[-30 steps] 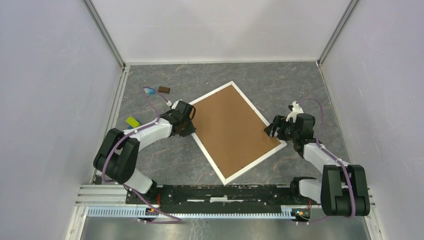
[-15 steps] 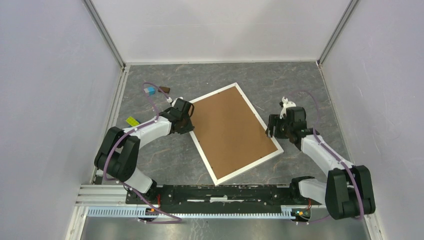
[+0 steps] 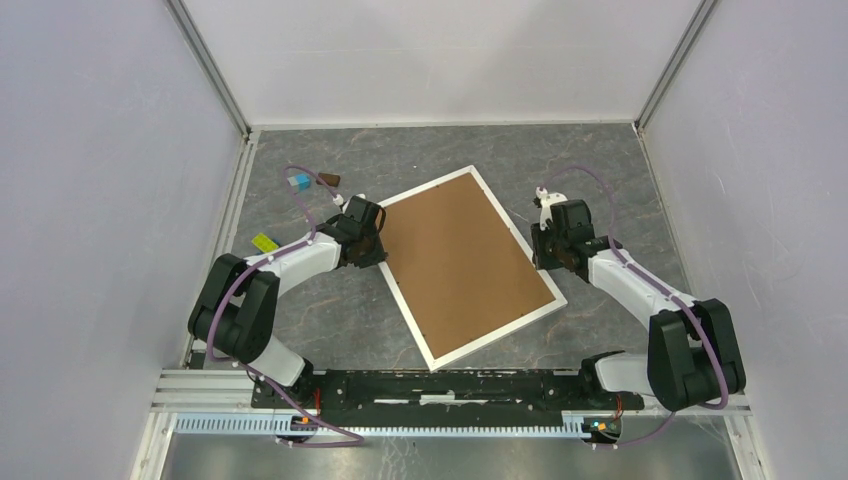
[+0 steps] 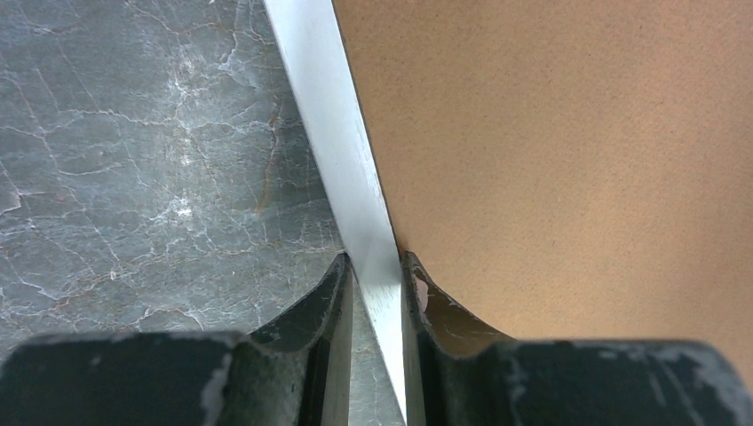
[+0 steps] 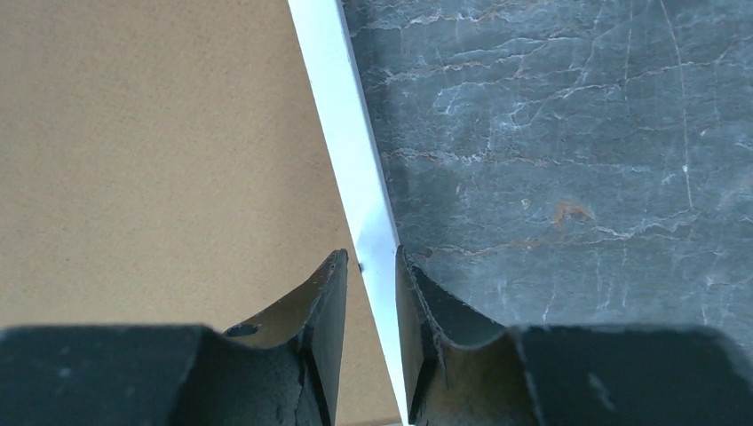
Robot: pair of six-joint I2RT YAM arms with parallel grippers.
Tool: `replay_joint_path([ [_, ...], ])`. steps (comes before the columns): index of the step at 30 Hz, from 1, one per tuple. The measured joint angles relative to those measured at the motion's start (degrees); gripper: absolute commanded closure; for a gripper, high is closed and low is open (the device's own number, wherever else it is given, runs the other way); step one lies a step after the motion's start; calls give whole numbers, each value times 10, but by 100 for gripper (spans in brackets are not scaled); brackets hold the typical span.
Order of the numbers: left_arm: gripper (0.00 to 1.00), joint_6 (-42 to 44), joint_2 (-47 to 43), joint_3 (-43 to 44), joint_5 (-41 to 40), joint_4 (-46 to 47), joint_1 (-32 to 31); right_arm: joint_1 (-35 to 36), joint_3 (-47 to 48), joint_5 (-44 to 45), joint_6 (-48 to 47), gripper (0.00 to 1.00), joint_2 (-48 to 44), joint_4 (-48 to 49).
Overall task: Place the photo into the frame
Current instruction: Adjust the photo frame at the center of the board, then install the photo frame at the center of the board.
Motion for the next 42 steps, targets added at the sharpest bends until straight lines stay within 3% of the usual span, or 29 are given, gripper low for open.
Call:
replay_joint_path([
  [6, 98, 0, 0, 0, 1, 1, 0, 10, 0, 33, -13, 69, 0, -14],
  [11, 98, 0, 0, 0, 1, 1, 0, 12, 0, 42, -16, 76, 0, -15],
  [42, 98, 0, 1, -3, 1, 14, 1, 55, -5, 66, -28, 82, 21, -10],
])
